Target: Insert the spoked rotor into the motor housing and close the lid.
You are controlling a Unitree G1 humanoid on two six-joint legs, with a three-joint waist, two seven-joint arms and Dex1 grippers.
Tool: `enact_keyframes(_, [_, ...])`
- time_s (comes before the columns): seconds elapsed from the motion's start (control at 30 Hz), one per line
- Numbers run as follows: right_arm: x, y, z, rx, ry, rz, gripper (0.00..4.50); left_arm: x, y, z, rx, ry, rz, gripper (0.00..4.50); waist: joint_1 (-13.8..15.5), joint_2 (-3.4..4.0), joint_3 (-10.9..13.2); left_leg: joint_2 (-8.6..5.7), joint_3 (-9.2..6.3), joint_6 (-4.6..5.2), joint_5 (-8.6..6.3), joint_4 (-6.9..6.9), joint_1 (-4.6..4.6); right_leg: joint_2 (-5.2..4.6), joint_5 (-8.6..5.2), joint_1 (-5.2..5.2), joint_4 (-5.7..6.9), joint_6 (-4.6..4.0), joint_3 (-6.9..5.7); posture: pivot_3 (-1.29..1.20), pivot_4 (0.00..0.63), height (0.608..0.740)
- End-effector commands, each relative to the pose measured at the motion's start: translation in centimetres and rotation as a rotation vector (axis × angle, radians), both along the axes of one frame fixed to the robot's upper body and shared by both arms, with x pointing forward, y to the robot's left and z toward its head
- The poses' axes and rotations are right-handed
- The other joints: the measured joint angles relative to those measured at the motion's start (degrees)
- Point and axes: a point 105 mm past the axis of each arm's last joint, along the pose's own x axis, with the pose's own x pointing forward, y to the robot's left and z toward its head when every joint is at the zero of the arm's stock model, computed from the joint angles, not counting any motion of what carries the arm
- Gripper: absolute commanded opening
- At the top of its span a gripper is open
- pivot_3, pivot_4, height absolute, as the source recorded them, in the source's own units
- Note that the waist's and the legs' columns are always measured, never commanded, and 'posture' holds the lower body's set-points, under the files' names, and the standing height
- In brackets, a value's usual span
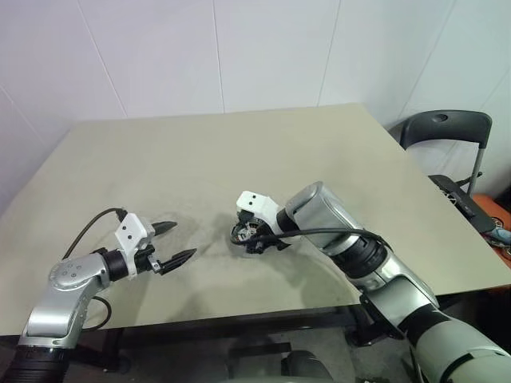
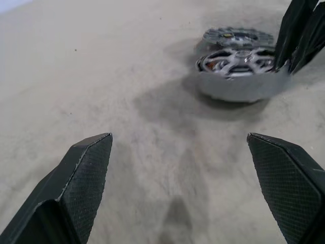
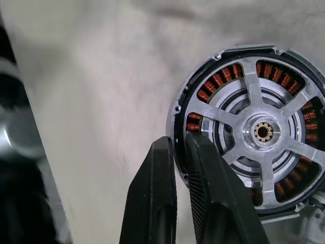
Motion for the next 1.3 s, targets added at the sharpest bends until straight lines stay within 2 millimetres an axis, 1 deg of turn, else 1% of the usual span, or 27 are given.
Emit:
enact_keyframes(0.03, [0.9,0.5,1.5,0.040,-0.024,-0.058,0.06,0.3,0.1,0.7,0.017,-0.041,0.006,4.50,0.10,-0.01,-0.01,-0.01,-0.01,0.00,0.00,0.02,-0.09,-0.01,0.00,-0.10,0.00,0.00,-0.01,0.00,0.000,0.740])
enact_keyframes(0.1, [1.1,0.5,1.3,0.035,-0.016,-0.090,0.06,0.4,0.2,0.7,0.018,-0.040,0.012,4.50,0.02,-0.01,-0.01,-0.02,-0.01,-0.01,0.00,0.04,-0.21,-0.02,0.01,-0.21,0.01,0.00,-0.02,0.00,0.000,0.740])
enact_keyframes(0.17, [1.1,0.4,1.3,0.030,-0.024,-0.086,0.06,0.4,0.2,0.6,0.019,-0.038,0.014,4.50,-0.04,-0.02,-0.01,-0.02,-0.01,-0.01,0.01,0.05,-0.28,-0.02,0.01,-0.28,0.04,0.00,-0.02,0.00,0.000,0.740])
enact_keyframes(0.23, [0.9,0.3,1.4,0.034,-0.021,-0.068,0.80,0.4,0.3,0.5,0.019,-0.036,0.016,4.50,-0.06,-0.02,-0.01,-0.02,-0.01,-0.01,0.01,0.05,-0.31,-0.01,0.01,-0.38,0.04,0.00,-0.02,0.00,0.000,0.740])
enact_keyframes(0.27, [0.8,0.3,1.4,0.038,-0.016,-0.063,1.09,0.4,0.3,0.5,0.020,-0.035,0.017,4.50,-0.02,-0.02,-0.01,-0.02,-0.01,-0.01,0.01,0.06,-0.33,-0.02,0.01,-0.40,0.04,0.00,-0.02,0.00,0.000,0.740])
enact_keyframes(0.3, [0.6,0.2,1.7,0.046,-0.010,-0.056,1.35,0.3,0.3,0.5,0.019,-0.034,0.017,4.50,0.01,-0.02,-0.01,-0.02,-0.01,-0.01,0.01,0.07,-0.37,-0.02,0.01,-0.43,0.04,0.00,-0.03,0.00,0.000,0.740])
enact_keyframes(0.43, [0.3,-0.2,2.7,0.072,-0.009,-0.044,2.75,0.3,0.3,0.4,0.017,-0.032,0.017,4.50,-0.07,-0.02,-0.01,-0.02,-0.01,0.00,0.00,0.06,-0.50,-0.04,0.01,-0.45,0.03,0.00,-0.02,0.00,0.000,0.740])
enact_keyframes(0.53, [0.1,-0.8,4.0,0.119,0.003,-0.050,3.75,0.3,0.3,0.4,0.015,-0.031,0.016,4.50,-0.23,-0.02,-0.01,0.02,-0.02,0.00,0.00,0.02,-0.52,-0.05,0.01,-0.46,0.04,0.00,-0.01,0.00,0.000,0.740])
enact_keyframes(0.6, [0.5,-1.4,4.9,0.150,0.005,-0.079,4.44,0.3,0.2,0.4,0.013,-0.030,0.016,4.50,-0.14,-0.02,-0.02,0.02,-0.02,0.00,0.00,0.01,-0.52,-0.04,0.01,-0.46,0.04,0.00,-0.01,0.00,0.000,0.740])
enact_keyframes(0.67, [1.4,-2.4,5.4,0.173,0.000,-0.135,4.48,0.3,0.2,0.4,0.009,-0.028,0.014,4.50,-0.06,-0.02,-0.02,0.01,0.00,0.00,0.00,0.02,-0.51,-0.04,0.01,-0.44,0.04,0.00,-0.01,0.00,0.000,0.740])
enact_keyframes(0.77, [2.7,-4.3,5.5,0.208,0.004,-0.245,4.48,0.4,0.0,0.4,0.005,-0.027,0.011,4.50,0.04,-0.03,-0.02,0.00,0.05,0.00,0.00,0.04,-0.50,-0.03,0.01,-0.41,0.03,0.00,-0.02,0.00,0.000,0.740])
enact_keyframes(0.8, [2.8,-4.8,5.6,0.235,0.024,-0.277,4.48,0.4,0.0,0.4,0.005,-0.026,0.010,4.50,0.08,-0.03,-0.02,-0.01,0.05,0.00,0.00,0.04,-0.50,-0.03,0.01,-0.41,0.03,0.00,-0.02,0.00,0.000,0.740])
enact_keyframes(0.9, [2.9,-6.0,5.9,0.353,0.110,-0.360,4.48,0.4,0.0,0.4,0.005,-0.026,0.007,4.50,0.12,-0.04,-0.03,-0.01,0.05,0.00,0.00,0.03,-0.52,-0.04,0.01,-0.40,0.02,0.00,-0.02,0.00,0.000,0.740])
enact_keyframes(0.97, [3.2,-7.0,5.7,0.417,0.163,-0.429,4.48,0.4,-0.1,0.5,0.005,-0.025,0.004,4.50,0.06,-0.05,-0.03,0.00,0.07,0.01,0.00,0.02,-0.52,-0.03,0.01,-0.41,0.02,0.00,-0.01,0.00,0.000,0.740])
enact_keyframes(1.03, [3.6,-7.8,5.8,0.524,0.203,-0.487,4.48,0.4,-0.1,0.5,0.005,-0.025,0.001,4.50,0.00,-0.04,-0.03,0.00,0.10,0.01,0.00,0.03,-0.51,-0.03,0.02,-0.40,0.03,0.00,0.00,0.00,0.000,0.740])
enact_keyframes(1.13, [4.0,-9.7,4.6,0.533,0.227,-0.596,4.48,0.5,-0.2,0.6,0.004,-0.023,-0.005,4.50,0.03,-0.04,-0.03,0.00,0.11,0.01,0.00,0.02,-0.49,-0.01,0.02,-0.39,0.04,0.00,0.01,0.00,0.000,0.740])
enact_keyframes(1.3, [3.9,-12.5,2.8,0.647,0.354,-0.738,4.48,0.7,-0.4,0.7,0.003,-0.021,-0.011,4.50,0.10,-0.04,-0.03,-0.01,0.14,0.02,0.00,0.04,-0.49,-0.02,0.02,-0.35,0.03,0.00,0.01,0.00,0.000,0.740])
